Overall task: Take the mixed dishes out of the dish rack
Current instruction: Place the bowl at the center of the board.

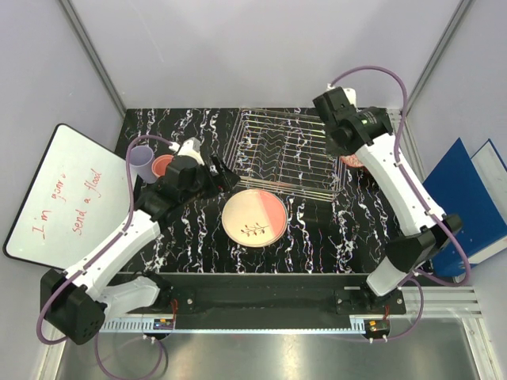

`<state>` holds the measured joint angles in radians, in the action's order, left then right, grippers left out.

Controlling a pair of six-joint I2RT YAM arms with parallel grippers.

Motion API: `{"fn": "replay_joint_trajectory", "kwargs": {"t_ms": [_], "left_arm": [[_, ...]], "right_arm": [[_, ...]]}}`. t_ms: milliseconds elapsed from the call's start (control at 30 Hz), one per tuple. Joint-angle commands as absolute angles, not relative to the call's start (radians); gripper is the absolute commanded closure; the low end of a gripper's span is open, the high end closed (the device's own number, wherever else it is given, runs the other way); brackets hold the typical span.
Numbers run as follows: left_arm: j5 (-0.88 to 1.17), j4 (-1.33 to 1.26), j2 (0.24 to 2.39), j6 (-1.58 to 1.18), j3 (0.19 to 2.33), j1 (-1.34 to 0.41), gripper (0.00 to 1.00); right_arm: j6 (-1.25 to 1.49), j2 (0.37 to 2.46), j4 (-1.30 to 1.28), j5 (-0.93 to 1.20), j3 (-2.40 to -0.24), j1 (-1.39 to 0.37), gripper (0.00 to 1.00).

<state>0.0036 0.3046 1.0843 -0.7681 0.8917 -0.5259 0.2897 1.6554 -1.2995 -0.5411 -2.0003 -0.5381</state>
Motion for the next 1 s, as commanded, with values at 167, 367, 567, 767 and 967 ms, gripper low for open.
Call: {"fn": "replay_joint_trajectory", "kwargs": {"t_ms": [167, 367, 567, 767, 967], "left_arm": [[-0.006, 0.268, 1.043, -0.781, 0.858, -0.538, 0.09], [0.021, 0.268, 1.054, -0.773, 0.851, -0.538, 0.09], [0.023, 0.272, 1.066, -0.776, 0.845, -0.538, 0.09], [0.008, 0.278, 1.08, -0.772, 0.847, -0.538, 0.09], [0.024, 0.278, 1.12, -0.772, 0.862, -0.538, 0.09]], "right_arm": [[0.354, 1.543, -1.072, -0.28, -1.733, -0.232, 1.0], [0.33, 1.652, -1.04, -0.235, -1.79, -0.146, 1.0], [0.319, 1.788, -1.031, -0.178, -1.871, -0.052, 1.0], [0.327, 1.881, -1.025, -0.129, -1.94, 0.06, 1.0], [0.33, 1.971, -1.034, -0.127, -2.017, 0.077, 1.0]]}}
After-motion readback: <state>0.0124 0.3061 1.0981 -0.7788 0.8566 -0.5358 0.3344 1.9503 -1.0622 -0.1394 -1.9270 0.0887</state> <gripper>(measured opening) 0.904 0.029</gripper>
